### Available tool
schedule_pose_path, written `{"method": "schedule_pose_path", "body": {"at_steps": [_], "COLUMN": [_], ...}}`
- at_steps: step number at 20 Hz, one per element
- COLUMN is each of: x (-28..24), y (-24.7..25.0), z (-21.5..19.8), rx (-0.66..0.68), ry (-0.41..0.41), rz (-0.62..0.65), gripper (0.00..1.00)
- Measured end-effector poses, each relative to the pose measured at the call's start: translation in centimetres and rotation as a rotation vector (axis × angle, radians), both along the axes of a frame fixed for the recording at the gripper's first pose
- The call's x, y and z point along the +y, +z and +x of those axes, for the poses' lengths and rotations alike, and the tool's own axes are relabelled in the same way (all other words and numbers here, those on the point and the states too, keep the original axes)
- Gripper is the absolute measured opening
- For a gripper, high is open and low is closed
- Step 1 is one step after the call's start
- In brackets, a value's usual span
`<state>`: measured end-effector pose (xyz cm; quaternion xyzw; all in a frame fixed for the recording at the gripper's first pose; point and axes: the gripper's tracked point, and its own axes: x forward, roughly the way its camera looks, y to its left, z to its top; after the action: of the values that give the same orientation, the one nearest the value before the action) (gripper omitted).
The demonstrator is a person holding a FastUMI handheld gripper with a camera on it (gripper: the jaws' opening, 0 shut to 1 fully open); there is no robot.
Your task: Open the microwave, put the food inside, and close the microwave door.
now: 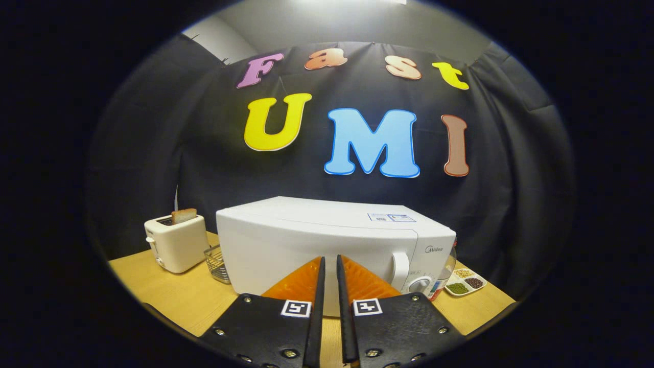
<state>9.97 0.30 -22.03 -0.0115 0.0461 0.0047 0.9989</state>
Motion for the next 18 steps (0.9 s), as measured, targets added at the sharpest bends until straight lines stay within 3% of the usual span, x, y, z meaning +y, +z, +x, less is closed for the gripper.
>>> {"method": "schedule_pose_path", "body": {"at_steps": [6, 9, 15, 18], "x": [2.8, 3.5, 2.2, -0.3], "y": [6.9, 11.2, 17.2, 18.4], "z": [-6.6, -9.5, -12.2, -12.9], "rx": [-0.012, -0.061, -0.132, -0.126], "ry": [0.106, 0.139, 0.111, 0.028], "rz": [0.081, 0.064, 0.045, 0.035], "gripper": [0.16, 0.16, 0.16, 0.16]}}
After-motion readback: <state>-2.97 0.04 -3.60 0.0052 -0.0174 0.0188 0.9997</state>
